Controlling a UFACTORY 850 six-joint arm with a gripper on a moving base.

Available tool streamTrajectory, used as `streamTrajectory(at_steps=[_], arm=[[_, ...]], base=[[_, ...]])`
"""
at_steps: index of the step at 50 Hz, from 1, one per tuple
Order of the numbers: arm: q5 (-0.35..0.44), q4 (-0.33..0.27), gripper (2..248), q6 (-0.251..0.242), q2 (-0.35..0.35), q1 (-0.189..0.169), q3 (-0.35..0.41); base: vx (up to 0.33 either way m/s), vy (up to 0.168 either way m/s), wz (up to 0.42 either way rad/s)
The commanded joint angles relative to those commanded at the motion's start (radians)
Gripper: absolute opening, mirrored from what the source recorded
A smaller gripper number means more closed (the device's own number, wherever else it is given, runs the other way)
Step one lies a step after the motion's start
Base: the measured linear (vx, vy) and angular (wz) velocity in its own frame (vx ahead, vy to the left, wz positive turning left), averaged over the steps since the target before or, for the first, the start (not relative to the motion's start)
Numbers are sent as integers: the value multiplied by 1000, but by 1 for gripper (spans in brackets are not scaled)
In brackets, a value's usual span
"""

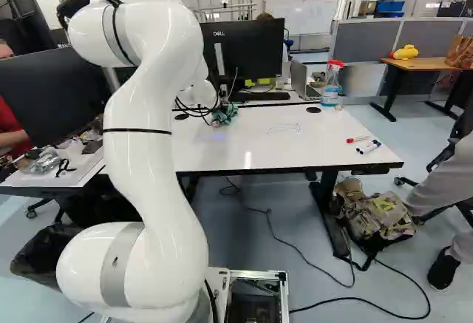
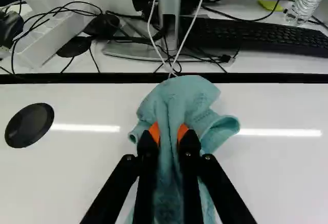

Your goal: Clean the table with the green towel

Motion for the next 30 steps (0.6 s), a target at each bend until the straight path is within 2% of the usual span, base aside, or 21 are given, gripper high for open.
streamTrajectory(at_steps=[30], arm=[[0, 0, 55, 0, 123, 19, 167]], base=[[0, 0, 0]])
